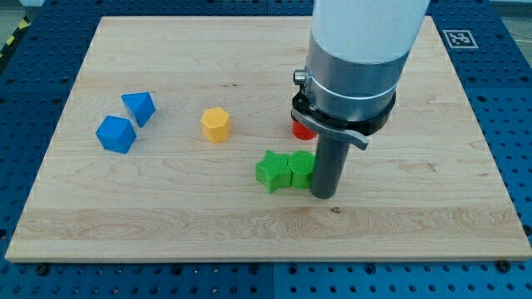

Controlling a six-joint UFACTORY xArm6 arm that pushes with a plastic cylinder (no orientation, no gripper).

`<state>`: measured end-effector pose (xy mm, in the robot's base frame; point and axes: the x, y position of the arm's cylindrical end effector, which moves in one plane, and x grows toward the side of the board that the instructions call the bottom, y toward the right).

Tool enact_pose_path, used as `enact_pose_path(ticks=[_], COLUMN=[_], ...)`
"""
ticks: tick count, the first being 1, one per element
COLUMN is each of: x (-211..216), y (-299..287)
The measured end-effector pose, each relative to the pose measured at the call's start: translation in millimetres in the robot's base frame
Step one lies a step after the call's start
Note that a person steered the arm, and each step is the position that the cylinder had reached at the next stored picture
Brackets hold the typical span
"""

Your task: Place the green blocks towards the bottom right of the yellow hexagon

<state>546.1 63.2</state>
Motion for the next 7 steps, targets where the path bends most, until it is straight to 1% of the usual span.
enact_pose_path(ticks=[1, 2, 3, 4, 6, 7], x=[4, 3, -8, -24, -48, -49], y=[2, 22, 41, 46, 18, -9])
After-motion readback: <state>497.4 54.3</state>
